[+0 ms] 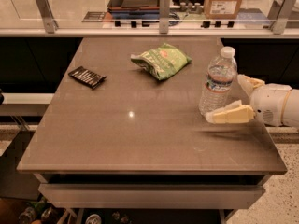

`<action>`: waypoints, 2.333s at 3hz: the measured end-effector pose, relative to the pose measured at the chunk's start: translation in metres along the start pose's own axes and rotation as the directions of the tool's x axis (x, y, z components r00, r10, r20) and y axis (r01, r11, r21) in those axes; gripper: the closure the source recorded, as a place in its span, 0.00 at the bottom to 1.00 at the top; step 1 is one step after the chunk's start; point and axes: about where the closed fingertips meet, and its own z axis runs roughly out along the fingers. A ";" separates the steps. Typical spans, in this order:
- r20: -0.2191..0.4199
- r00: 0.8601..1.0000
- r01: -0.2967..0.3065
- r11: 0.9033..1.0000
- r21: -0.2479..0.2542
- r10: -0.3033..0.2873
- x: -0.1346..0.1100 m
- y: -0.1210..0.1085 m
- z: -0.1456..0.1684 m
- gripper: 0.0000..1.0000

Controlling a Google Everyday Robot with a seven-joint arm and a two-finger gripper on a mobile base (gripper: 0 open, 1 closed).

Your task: Pick water bottle

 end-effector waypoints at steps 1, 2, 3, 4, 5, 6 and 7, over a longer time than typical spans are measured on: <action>0.025 1.000 0.012 1.000 0.004 -0.012 -0.025 -0.004 0.012 0.00; 0.007 1.000 0.014 0.999 0.030 -0.015 -0.038 -0.006 0.016 0.16; -0.030 1.000 0.009 1.000 0.026 -0.008 -0.044 -0.005 0.021 0.41; -0.051 0.999 0.004 1.000 0.015 -0.004 -0.046 -0.002 0.024 0.63; -0.030 0.999 0.019 1.000 -0.020 -0.020 -0.060 0.002 0.032 0.87; 0.047 0.997 0.059 0.998 -0.014 -0.058 -0.091 0.001 0.041 1.00; 0.108 0.987 0.124 0.992 -0.031 -0.120 -0.126 0.001 0.053 1.00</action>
Offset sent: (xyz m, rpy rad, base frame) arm 0.0286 0.0204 0.0434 -0.0364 -0.0163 -0.0717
